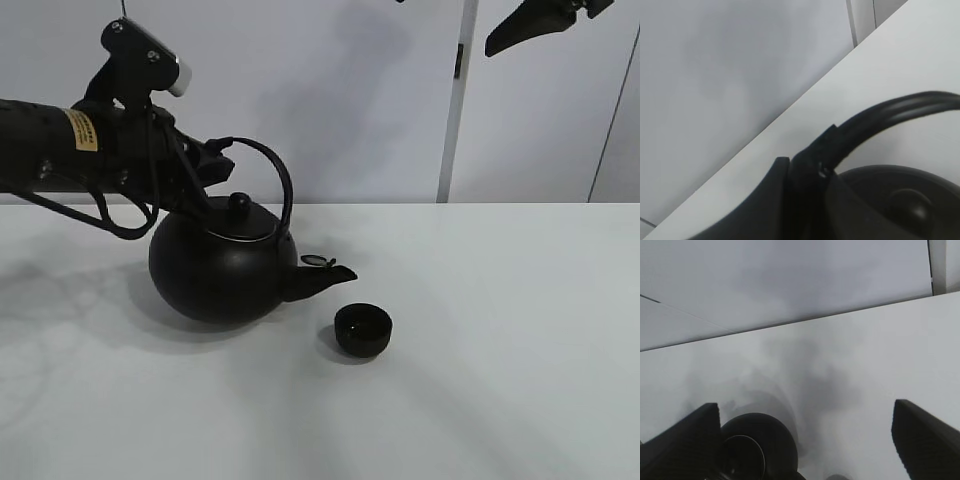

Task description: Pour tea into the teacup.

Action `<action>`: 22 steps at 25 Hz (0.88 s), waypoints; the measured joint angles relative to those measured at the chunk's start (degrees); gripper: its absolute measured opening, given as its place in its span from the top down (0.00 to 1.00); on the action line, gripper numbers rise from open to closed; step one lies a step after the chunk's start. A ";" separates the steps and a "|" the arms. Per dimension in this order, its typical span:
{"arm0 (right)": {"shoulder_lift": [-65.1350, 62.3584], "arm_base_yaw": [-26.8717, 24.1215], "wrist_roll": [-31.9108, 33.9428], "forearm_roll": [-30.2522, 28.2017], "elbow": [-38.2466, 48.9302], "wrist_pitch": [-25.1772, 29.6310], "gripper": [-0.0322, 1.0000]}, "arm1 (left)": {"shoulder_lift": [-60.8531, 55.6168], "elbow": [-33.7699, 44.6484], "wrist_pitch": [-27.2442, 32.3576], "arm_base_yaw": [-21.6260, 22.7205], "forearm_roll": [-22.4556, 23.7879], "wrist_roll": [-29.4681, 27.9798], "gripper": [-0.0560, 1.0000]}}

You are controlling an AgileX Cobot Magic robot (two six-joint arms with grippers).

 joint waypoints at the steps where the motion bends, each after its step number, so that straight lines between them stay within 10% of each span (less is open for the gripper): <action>1: 0.00 0.00 0.00 0.00 0.00 0.00 0.35 | 0.00 0.00 0.00 0.00 0.05 0.25 0.85; 22: 0.00 0.00 0.00 0.00 0.00 0.00 0.35 | 0.02 -1.83 0.06 -0.35 1.56 0.64 0.85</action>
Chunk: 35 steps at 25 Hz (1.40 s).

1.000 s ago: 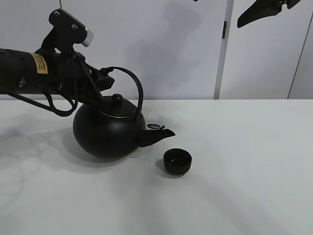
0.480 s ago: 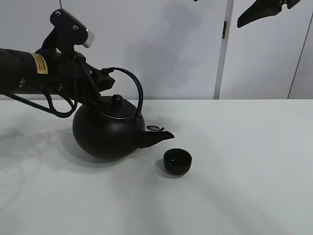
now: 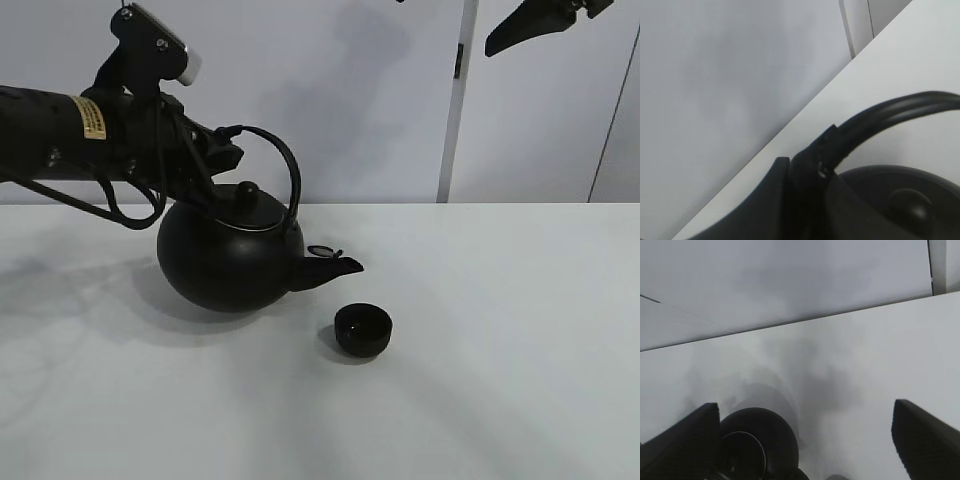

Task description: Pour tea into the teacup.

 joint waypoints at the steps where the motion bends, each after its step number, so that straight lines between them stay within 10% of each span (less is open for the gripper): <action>1: 0.00 0.00 0.00 0.00 0.00 0.00 0.35 | 0.00 0.00 0.00 0.00 0.00 0.00 0.85; 35: 0.00 0.00 0.00 0.00 0.00 0.00 0.35 | 0.00 -1.50 2.81 -1.49 2.70 0.09 0.85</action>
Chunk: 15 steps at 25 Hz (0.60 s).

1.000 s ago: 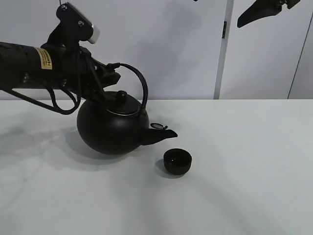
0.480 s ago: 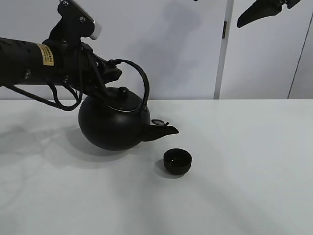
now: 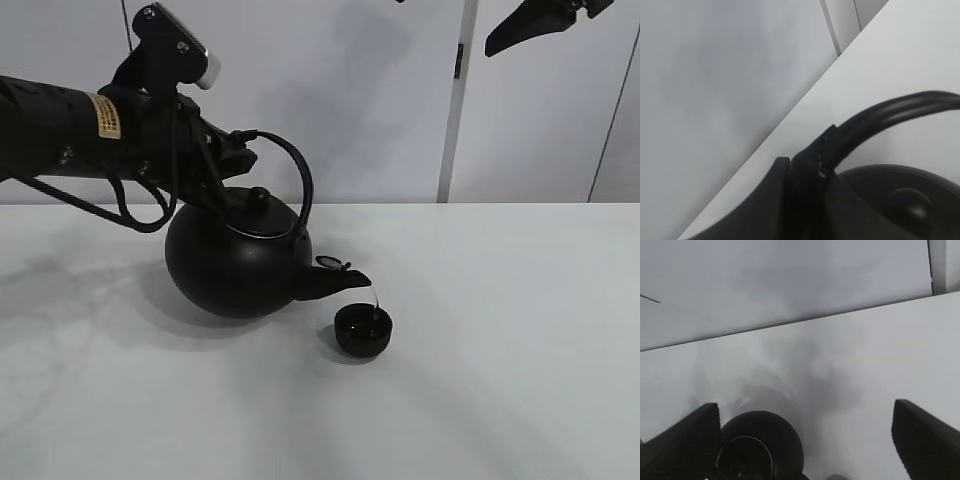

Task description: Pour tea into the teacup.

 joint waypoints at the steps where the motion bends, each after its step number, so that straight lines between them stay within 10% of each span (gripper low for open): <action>1: 0.00 0.00 0.00 0.00 0.00 0.00 0.35 | 0.00 0.00 0.05 -0.07 0.00 0.20 0.85; 15: 0.00 0.00 0.00 0.00 0.00 0.00 0.35 | 0.00 0.00 0.05 -0.40 0.05 2.21 0.85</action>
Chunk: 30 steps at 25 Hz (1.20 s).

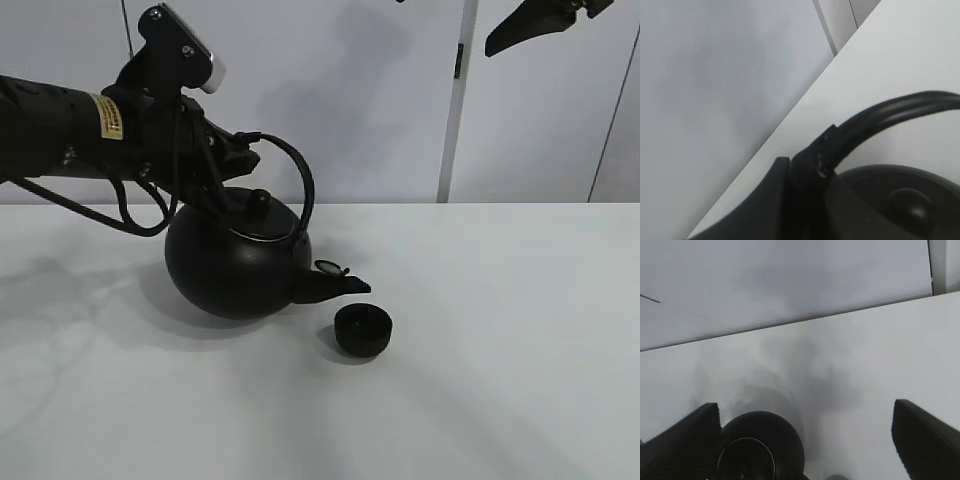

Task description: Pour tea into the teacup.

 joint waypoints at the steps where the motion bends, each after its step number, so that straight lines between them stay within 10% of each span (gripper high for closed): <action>1: 0.00 0.00 0.00 0.00 0.00 0.00 0.35 | 0.00 0.00 0.00 0.00 0.00 0.11 0.85; 30: 0.00 0.00 0.00 0.00 0.00 0.00 0.35 | 0.00 0.00 0.00 0.00 0.00 0.77 0.85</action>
